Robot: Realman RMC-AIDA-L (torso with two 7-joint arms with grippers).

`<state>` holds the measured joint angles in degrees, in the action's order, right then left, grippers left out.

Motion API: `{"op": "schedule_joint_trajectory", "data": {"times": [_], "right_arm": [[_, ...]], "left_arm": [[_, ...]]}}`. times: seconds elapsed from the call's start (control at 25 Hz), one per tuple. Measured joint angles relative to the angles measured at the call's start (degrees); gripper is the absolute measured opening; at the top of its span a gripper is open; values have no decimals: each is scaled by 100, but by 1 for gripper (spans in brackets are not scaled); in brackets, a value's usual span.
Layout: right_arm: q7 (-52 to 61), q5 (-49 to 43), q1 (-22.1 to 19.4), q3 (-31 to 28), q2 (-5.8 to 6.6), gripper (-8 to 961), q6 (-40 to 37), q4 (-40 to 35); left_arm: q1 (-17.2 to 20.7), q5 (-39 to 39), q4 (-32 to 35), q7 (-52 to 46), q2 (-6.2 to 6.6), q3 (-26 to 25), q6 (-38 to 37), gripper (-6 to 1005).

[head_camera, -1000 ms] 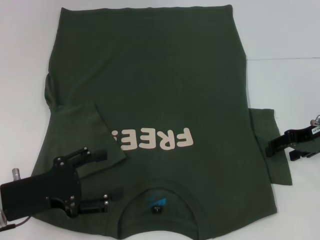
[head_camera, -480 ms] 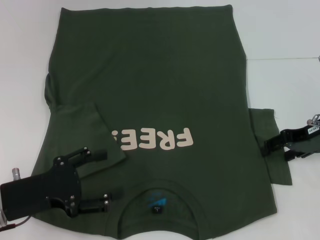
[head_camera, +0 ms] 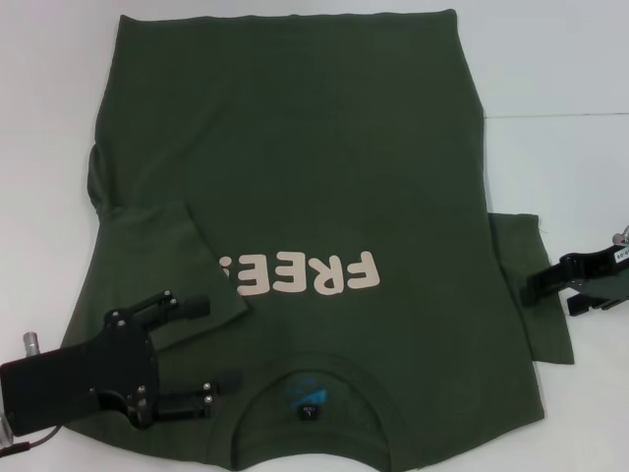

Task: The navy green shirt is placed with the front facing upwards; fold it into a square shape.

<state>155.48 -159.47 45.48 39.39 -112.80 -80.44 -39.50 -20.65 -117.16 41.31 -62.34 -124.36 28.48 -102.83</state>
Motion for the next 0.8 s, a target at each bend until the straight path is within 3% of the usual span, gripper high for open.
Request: {"op": "schedule_joint_trajectory", "data": {"times": [0.8], "right_arm": [[-54, 28, -11, 122, -48, 776, 126, 14]], "left_arm": [[-15, 0, -10, -23, 0, 0, -10, 945]]}}
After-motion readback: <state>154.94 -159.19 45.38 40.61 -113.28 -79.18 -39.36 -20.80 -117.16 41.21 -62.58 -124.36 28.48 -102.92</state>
